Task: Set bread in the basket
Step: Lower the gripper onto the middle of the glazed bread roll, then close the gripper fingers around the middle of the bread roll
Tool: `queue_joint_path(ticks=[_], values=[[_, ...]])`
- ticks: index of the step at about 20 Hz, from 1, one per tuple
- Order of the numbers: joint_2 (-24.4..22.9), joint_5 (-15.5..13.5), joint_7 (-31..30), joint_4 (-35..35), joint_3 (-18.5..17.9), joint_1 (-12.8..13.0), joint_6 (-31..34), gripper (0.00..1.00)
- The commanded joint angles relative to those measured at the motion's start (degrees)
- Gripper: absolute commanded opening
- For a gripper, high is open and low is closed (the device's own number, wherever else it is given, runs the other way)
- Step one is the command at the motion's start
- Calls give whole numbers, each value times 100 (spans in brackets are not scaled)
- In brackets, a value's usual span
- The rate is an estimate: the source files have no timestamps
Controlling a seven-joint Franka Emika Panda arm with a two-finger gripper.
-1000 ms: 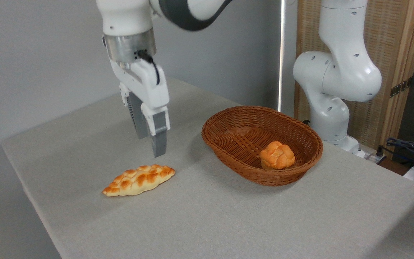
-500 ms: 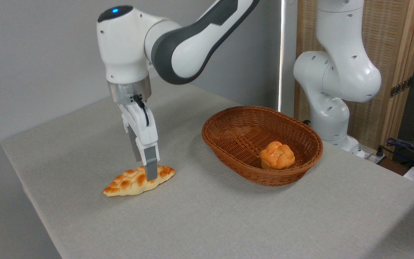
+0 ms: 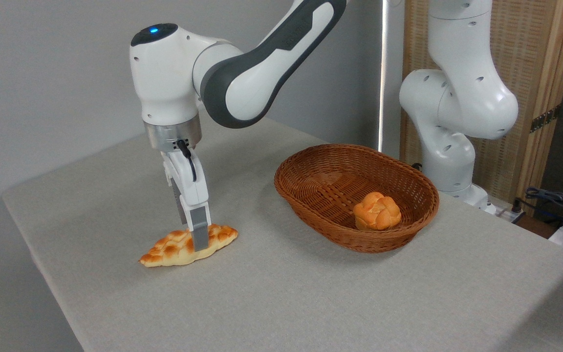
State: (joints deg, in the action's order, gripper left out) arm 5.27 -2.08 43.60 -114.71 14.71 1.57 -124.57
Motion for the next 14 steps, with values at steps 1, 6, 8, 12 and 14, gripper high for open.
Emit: queue_joint_path(ticks=[1, 6, 8, 12, 14], values=[[97, 49, 34, -8, -3, 10, -164, 100], [185, 76, 113, -60, -3, 10, -322, 100], [194, 76, 157, -96, -3, 10, -427, 100], [194, 268, 192, -87, -3, 10, -445, 100], [185, 313, 201, -87, -3, 10, -445, 100]])
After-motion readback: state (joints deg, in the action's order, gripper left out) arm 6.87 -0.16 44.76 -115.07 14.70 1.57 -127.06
